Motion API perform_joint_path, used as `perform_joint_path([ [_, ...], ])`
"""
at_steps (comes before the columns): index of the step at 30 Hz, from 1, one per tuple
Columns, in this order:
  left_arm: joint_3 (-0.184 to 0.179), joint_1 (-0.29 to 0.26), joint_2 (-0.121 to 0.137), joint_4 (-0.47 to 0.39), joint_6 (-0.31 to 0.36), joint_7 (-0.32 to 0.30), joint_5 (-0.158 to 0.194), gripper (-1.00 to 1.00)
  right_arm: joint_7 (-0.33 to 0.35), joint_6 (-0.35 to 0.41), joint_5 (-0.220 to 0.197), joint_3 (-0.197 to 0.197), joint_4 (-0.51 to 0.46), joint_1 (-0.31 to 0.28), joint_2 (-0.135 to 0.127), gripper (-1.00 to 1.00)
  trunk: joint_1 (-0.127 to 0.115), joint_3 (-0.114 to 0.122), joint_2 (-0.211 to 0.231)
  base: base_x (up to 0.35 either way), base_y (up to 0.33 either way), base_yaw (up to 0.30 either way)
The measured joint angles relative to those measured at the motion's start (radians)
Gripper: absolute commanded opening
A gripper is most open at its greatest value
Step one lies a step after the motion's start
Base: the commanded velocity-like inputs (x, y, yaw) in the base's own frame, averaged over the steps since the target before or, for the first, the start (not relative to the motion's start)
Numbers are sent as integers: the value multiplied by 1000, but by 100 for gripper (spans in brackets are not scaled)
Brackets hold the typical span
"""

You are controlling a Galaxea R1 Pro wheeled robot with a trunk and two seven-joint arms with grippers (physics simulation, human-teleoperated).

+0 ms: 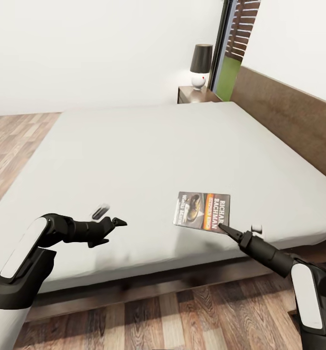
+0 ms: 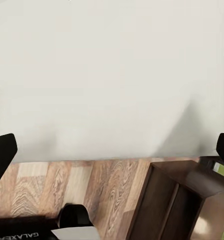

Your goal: In the bedroom, move the book from the bed onto either nightstand, and place the two sandals side by side next to the bed.

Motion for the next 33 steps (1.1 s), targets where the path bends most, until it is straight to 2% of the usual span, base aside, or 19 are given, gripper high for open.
perform_joint_path([
  [8,1,1,1,0,0,1,0,100,0,0,2,53,-7,-1,-20,-100,-31,36,56,0,0,65],
  [13,11,4,5,0,0,0,-7,100,-1,0,4,65,-8,-2,-22,-100,-31,43,56,0,0,69],
  [16,30,8,10,0,0,-2,-17,100,0,0,4,83,-8,-2,-23,-100,-31,48,56,0,0,70],
  [21,53,40,18,0,0,-2,-27,100,0,0,4,124,-8,-3,-23,-100,-31,55,56,0,0,70],
  [25,58,55,30,0,0,-3,-38,100,0,0,4,138,-8,-3,-23,-100,-31,61,56,0,0,70],
  [28,60,64,39,0,0,-3,-57,100,0,0,4,164,-8,-3,-22,-100,-31,65,56,-49,0,70],
  [29,62,76,45,0,0,-4,-101,100,0,0,7,197,-8,-3,-22,-100,-31,67,56,-147,0,70],
  [33,63,80,47,0,-1,-4,-111,100,0,0,6,205,-8,-3,-22,-100,-30,73,56,-226,0,70],
])
